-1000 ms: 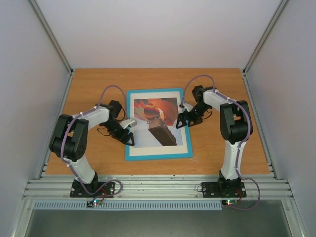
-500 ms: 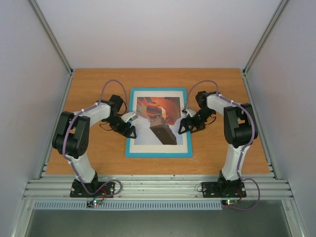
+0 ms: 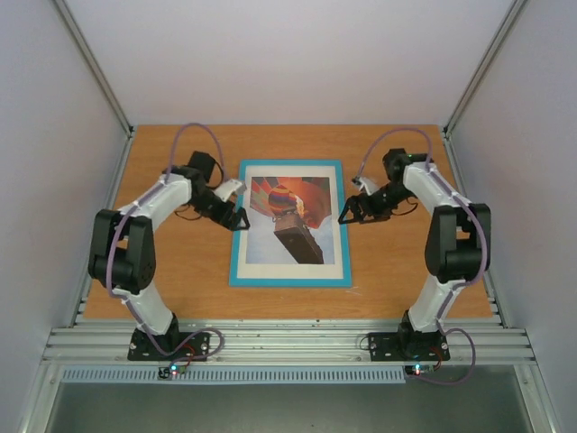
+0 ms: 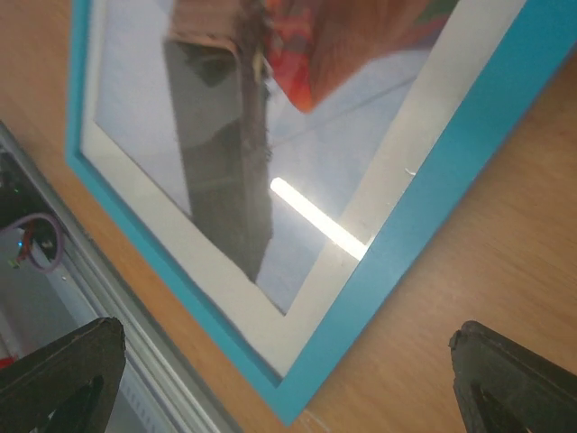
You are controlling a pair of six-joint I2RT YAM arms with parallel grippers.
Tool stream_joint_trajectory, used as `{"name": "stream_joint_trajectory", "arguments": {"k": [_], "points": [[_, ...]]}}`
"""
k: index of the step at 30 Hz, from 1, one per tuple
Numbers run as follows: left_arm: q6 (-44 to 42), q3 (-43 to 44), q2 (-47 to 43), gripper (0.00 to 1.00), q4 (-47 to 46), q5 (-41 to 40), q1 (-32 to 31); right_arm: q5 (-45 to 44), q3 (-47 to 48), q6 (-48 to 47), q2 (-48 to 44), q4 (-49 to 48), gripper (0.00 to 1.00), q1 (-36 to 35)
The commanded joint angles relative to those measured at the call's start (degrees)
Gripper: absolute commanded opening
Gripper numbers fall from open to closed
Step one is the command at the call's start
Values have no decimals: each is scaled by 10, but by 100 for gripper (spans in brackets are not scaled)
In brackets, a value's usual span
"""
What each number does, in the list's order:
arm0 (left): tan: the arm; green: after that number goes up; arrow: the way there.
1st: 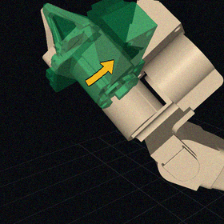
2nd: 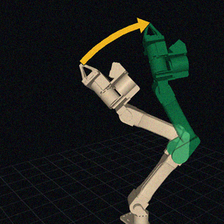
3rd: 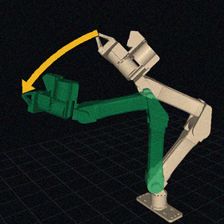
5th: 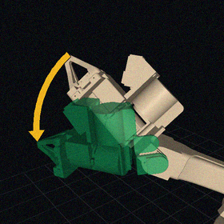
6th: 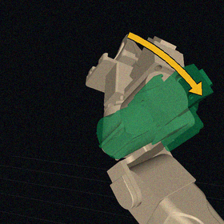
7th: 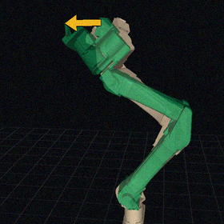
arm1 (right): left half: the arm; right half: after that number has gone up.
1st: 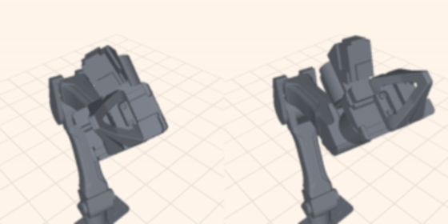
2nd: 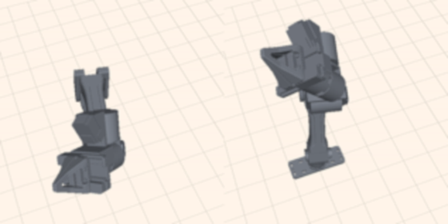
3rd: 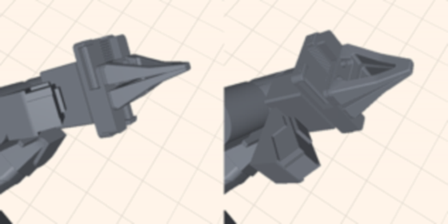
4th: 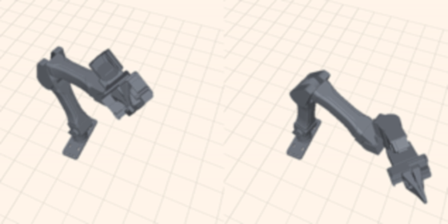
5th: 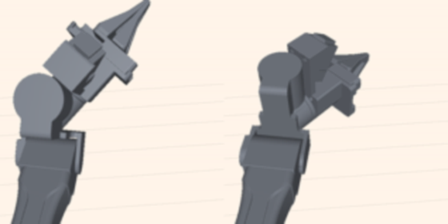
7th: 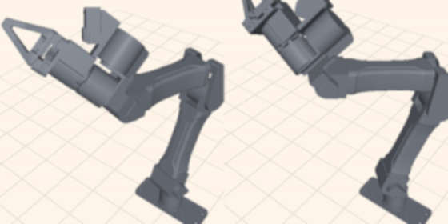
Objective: Put the photo into the frame
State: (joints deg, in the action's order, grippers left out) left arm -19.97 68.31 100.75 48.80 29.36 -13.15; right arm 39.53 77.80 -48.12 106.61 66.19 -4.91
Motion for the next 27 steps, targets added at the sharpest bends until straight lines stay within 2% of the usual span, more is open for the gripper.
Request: {"name": "stream_joint_trajectory", "arguments": {"k": [1,7,10,17,22,27], "points": [[-14,84,-53,99,55,-5,43,28,53,-28,-70,67,98,28],[12,203,-98,99,111,2,122,81,137,-46,-111,135,99,125],[34,230,-130,99,121,5,188,123,169,-60,-132,168,99,184],[69,107,-232,99,68,45,296,210,151,-123,-166,231,99,326],[81,-1,-278,99,37,27,309,246,68,-171,-185,236,98,408],[88,-67,-293,99,4,18,312,250,-24,-170,-202,194,99,434]]}}
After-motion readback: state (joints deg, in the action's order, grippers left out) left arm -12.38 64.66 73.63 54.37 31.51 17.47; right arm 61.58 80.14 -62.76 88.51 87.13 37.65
